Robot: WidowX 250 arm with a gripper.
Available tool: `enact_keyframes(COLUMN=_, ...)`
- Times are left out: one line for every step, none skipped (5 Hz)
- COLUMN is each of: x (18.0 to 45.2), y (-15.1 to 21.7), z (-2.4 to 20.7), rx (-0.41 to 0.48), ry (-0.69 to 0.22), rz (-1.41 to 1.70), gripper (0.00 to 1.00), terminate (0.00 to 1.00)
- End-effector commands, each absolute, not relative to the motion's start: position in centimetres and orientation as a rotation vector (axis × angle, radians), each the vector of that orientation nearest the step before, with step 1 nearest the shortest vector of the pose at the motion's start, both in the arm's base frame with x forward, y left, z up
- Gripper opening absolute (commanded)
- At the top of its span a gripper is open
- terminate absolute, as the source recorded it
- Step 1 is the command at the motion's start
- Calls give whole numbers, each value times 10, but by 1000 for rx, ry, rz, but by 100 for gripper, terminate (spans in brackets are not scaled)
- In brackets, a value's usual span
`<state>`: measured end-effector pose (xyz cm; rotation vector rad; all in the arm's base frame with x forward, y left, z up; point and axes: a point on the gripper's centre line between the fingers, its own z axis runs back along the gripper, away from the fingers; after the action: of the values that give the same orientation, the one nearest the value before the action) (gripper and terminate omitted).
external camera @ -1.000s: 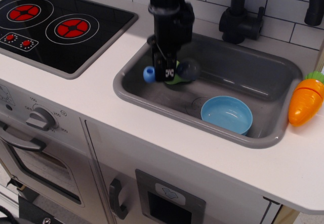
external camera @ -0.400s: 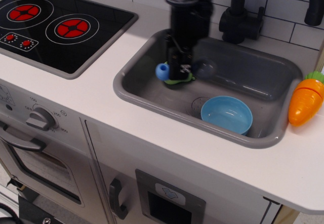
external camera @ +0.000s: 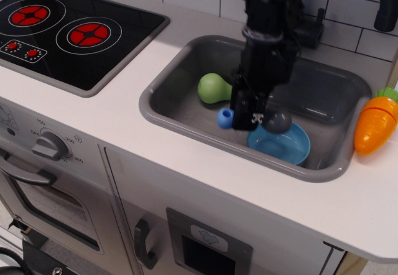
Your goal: Put spoon in bowl sink
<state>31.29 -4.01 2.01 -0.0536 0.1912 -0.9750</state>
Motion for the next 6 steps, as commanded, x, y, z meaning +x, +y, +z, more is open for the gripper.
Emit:
enact_keyframes(x=315, y=-42, z=22, rx=-23, ry=170, rz=-988, gripper=0, terminate=0)
enact_keyframes(x=314, y=-48, z=23, rx=-38, ry=159, rz=-986, gripper=0, terminate=0)
enact_keyframes(x=315, y=-54, z=32, rx=-50, ry=125, rz=-990, gripper=100, terminate=0)
enact_keyframes(x=319, y=-55, z=48, rx=-44, ry=84, rz=-965, gripper=100, terminate=0)
enact_keyframes(x=326, y=-52, z=63, rx=-66, ry=60, rz=-939, gripper=100, terminate=0)
enact_keyframes(x=329, y=-42, z=83, rx=-40, ry=6, rz=-917, gripper=100, terminate=0)
